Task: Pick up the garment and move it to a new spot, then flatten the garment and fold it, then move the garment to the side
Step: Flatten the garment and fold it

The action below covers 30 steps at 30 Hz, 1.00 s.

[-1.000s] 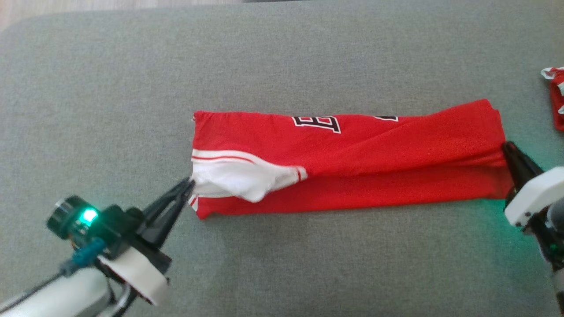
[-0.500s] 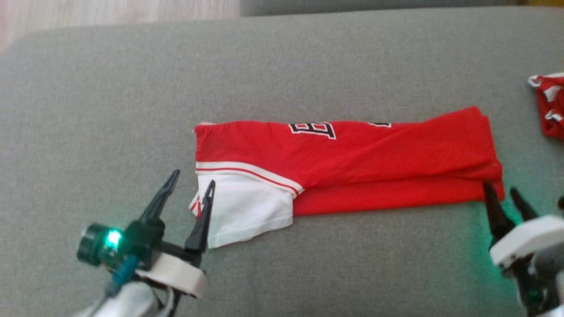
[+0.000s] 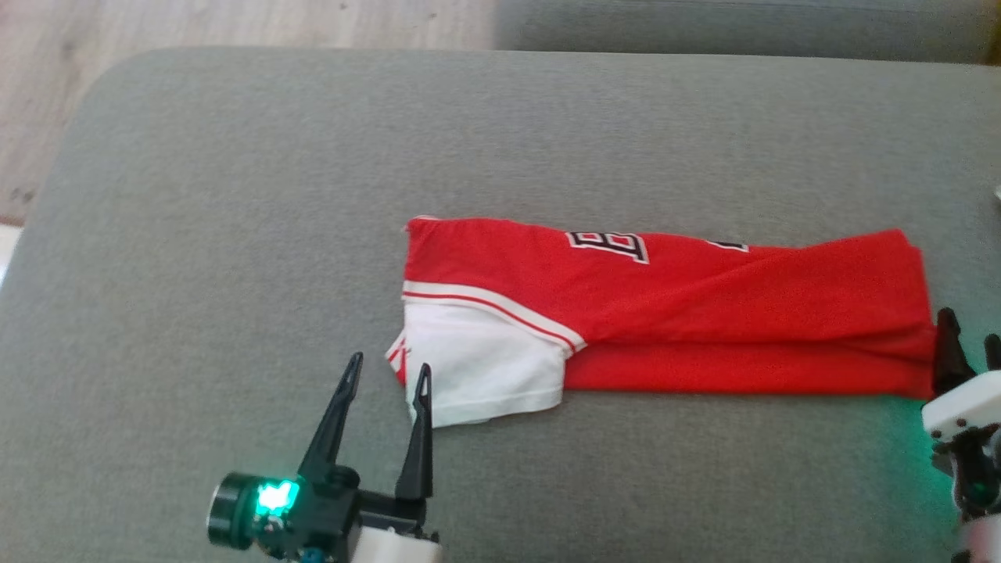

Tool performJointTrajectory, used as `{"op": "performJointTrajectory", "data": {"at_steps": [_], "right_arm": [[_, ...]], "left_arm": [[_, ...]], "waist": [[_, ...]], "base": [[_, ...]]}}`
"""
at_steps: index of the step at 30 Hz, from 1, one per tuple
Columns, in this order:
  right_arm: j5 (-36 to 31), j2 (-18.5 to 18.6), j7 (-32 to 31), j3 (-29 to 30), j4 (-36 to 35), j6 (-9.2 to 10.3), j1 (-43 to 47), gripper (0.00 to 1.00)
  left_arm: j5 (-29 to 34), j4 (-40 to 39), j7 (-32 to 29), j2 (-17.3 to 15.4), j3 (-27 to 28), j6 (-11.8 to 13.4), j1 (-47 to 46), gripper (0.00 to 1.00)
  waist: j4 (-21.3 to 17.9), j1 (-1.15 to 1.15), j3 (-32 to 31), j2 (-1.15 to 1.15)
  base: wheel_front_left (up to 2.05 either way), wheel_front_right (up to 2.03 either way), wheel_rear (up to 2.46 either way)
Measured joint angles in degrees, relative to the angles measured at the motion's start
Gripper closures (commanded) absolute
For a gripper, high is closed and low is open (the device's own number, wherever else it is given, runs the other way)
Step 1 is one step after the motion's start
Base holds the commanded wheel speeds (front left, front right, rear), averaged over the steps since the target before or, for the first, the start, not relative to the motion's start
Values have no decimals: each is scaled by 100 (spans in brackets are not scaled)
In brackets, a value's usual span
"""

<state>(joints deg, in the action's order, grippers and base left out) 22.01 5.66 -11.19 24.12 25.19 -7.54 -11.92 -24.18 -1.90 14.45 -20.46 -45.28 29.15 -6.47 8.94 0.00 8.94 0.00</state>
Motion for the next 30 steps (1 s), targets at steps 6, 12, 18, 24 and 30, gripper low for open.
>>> {"op": "performJointTrajectory", "data": {"at_steps": [6,12,18,24,30], "right_arm": [[-502,-144,-189,371,778,0,-339,31],[-480,-174,-176,319,887,0,-399,100],[-414,-33,-13,455,677,0,-365,100],[-168,264,-5,573,196,0,-244,100],[154,171,15,-342,-996,0,-240,100]], "left_arm": [[439,96,0,383,347,-230,347,0],[726,172,0,651,682,-456,542,0],[955,231,0,748,977,-691,692,0],[1076,307,0,832,1156,-857,733,0],[1220,391,0,867,1254,-1055,909,0]], "waist": [[191,0,37,0],[150,0,-20,0],[16,0,-109,0],[-67,0,-175,0],[-96,0,-316,0]], "base": [[0,0,0],[0,0,0],[0,0,0],[0,0,0],[0,0,0]]}}
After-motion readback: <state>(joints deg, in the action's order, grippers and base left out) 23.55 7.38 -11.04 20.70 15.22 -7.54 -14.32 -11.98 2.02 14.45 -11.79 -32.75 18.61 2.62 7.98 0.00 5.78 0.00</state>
